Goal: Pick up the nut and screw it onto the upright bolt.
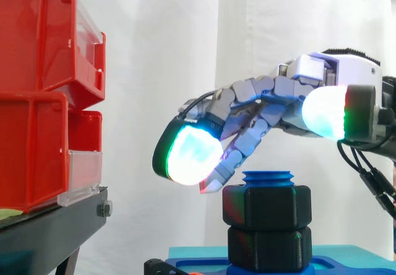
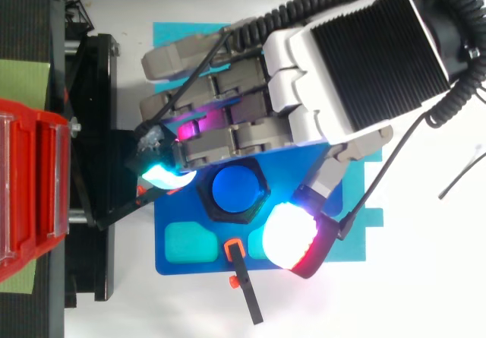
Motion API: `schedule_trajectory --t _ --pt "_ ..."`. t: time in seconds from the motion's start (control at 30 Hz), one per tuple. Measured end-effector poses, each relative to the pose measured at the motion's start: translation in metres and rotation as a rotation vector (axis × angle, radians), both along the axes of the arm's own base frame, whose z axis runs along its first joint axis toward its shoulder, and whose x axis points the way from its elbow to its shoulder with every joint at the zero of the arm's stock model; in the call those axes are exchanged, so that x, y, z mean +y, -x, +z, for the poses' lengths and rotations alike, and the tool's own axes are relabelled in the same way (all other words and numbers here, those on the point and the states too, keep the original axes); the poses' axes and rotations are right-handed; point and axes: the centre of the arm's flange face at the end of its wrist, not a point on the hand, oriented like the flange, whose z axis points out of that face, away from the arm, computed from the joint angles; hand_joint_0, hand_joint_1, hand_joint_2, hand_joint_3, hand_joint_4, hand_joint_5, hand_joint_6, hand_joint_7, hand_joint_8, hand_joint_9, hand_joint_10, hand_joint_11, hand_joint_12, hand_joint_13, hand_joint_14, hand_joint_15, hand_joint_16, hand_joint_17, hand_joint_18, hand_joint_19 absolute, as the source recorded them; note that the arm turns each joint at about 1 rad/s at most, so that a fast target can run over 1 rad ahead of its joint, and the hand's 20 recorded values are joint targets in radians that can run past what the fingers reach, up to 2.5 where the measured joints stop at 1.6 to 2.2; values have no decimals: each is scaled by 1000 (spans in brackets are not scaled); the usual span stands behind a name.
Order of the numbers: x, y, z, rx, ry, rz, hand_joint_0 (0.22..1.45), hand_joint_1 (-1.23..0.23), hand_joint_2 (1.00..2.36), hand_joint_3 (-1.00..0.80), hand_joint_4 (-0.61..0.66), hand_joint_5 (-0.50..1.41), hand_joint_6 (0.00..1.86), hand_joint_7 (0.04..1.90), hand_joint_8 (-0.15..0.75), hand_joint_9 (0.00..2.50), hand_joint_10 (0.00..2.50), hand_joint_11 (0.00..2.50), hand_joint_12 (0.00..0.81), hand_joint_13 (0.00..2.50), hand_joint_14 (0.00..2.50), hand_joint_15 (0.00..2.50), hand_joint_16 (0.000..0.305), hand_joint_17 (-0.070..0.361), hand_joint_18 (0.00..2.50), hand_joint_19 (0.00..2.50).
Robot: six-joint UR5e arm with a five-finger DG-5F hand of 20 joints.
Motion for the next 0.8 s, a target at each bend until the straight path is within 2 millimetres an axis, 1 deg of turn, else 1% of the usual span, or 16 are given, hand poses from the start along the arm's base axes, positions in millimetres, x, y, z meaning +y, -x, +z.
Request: schedule_trajectory --t 0.2,0.8 --pt "2 1 -6 -6 -3 -2 513 -106 1000 -500 238 -79 502 736 221 878 0 0 257 470 0 0 27 62 121 0" --pt "1 3 -9 13 -4 -6 522 -134 1000 -500 264 -56 503 850 242 919 0 0 261 520 0 0 27 60 168 0"
